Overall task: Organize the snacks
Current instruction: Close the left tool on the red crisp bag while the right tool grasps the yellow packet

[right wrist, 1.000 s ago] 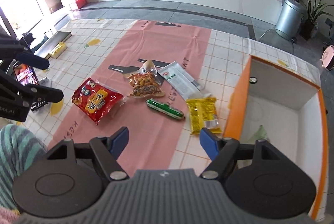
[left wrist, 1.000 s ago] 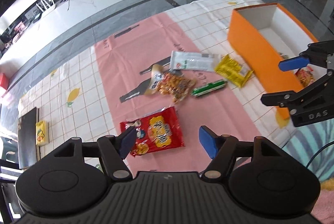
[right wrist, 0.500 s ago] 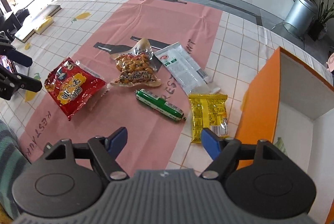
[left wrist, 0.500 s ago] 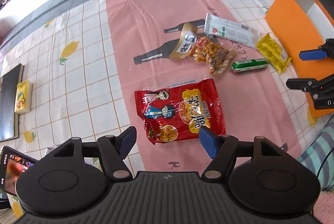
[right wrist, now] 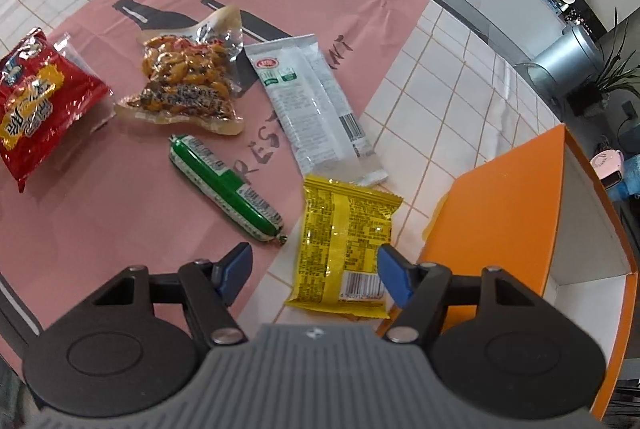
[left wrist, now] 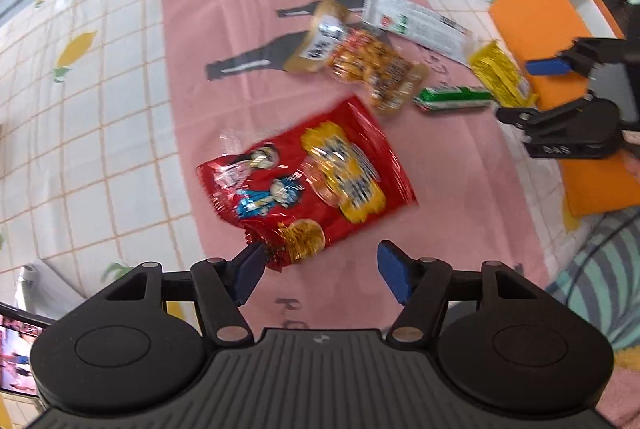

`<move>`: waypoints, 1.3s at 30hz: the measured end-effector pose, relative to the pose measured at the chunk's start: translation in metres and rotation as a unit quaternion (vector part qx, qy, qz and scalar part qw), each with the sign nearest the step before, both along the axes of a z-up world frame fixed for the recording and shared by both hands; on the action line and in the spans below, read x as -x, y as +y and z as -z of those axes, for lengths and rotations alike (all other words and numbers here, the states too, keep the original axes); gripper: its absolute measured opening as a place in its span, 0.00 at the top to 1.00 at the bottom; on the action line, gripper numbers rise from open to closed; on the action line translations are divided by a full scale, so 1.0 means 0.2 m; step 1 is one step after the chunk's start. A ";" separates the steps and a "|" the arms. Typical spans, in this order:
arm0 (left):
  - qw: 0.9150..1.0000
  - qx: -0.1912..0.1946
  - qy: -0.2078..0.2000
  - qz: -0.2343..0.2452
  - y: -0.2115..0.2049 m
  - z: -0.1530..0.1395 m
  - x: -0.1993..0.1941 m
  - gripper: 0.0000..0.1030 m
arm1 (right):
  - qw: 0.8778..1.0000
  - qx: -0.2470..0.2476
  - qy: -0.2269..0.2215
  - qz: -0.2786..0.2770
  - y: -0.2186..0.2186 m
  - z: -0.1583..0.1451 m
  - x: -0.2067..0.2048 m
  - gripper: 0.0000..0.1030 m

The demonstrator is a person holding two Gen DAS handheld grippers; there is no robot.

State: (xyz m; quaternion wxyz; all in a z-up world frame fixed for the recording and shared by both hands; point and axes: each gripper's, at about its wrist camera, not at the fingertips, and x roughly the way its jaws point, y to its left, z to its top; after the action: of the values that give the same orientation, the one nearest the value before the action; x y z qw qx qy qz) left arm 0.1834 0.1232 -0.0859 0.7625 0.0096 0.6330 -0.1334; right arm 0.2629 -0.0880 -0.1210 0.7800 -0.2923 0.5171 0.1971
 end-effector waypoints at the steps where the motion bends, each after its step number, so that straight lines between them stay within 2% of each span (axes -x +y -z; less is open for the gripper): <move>1: 1.000 0.005 0.001 0.008 -0.02 0.00 0.01 0.28 | 1.000 0.000 0.005 0.002 -0.01 0.01 0.00 0.41; 7: 0.999 0.020 -0.010 0.045 -0.16 -0.01 0.05 0.29 | 0.999 -0.016 0.020 0.043 -0.07 0.04 -0.02 0.75; 12: 0.997 0.031 -0.049 0.059 -0.22 -0.05 0.06 0.29 | 0.995 -0.063 0.048 0.058 -0.09 0.03 -0.01 0.81; 14: 0.996 0.033 -0.058 0.060 -0.22 -0.07 0.06 0.29 | 0.991 -0.092 0.067 0.064 -0.10 0.01 -0.01 0.93; 16: 0.995 0.024 -0.075 0.067 -0.24 -0.10 0.06 0.29 | 0.985 -0.121 0.093 0.079 -0.12 0.00 -0.01 0.94; 18: 0.992 0.003 -0.097 0.082 -0.24 -0.14 0.06 0.21 | 0.981 -0.139 0.099 0.092 -0.14 -0.02 -0.02 0.93; 19: 0.990 -0.011 -0.107 0.090 -0.25 -0.15 0.06 0.18 | 0.981 -0.141 0.093 0.095 -0.14 -0.04 -0.02 0.92; 21: 0.984 -0.055 -0.129 0.114 -0.26 -0.16 0.06 0.15 | 0.985 -0.126 0.071 0.097 -0.15 -0.06 -0.03 0.74; 22: 0.979 -0.079 -0.134 0.129 -0.27 -0.16 0.05 0.15 | 0.987 -0.114 0.060 0.097 -0.15 -0.07 -0.04 0.57; 25: 0.968 -0.127 -0.130 0.175 -0.28 -0.12 0.03 0.15 | 0.989 -0.094 0.063 0.096 -0.14 -0.05 -0.09 0.49; 26: 0.964 -0.136 -0.126 0.189 -0.28 -0.10 0.03 0.15 | 0.989 -0.090 0.071 0.094 -0.13 -0.04 -0.10 0.39; 29: 0.954 -0.158 -0.118 0.226 -0.27 -0.07 0.04 0.15 | 0.992 -0.065 0.080 0.074 -0.08 0.01 -0.13 0.29; 33: 0.950 -0.166 -0.102 0.244 -0.24 -0.03 0.01 0.15 | 0.993 -0.033 0.094 0.063 -0.04 0.06 -0.17 0.25; 36: 0.951 -0.163 -0.093 0.247 -0.23 0.00 -0.02 0.15 | 0.990 -0.042 0.113 0.075 -0.05 0.09 -0.21 0.25; 39: 0.951 -0.144 -0.087 0.260 -0.23 0.01 -0.04 0.15 | 0.987 -0.051 0.126 0.081 -0.06 0.10 -0.23 0.25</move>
State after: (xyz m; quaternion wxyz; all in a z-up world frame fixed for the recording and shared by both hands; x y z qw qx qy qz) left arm 0.1924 0.0781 -0.0882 0.7442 0.2954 0.5519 -0.2328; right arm 0.3091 -0.1002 -0.1419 0.7357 -0.1825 0.6226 0.1947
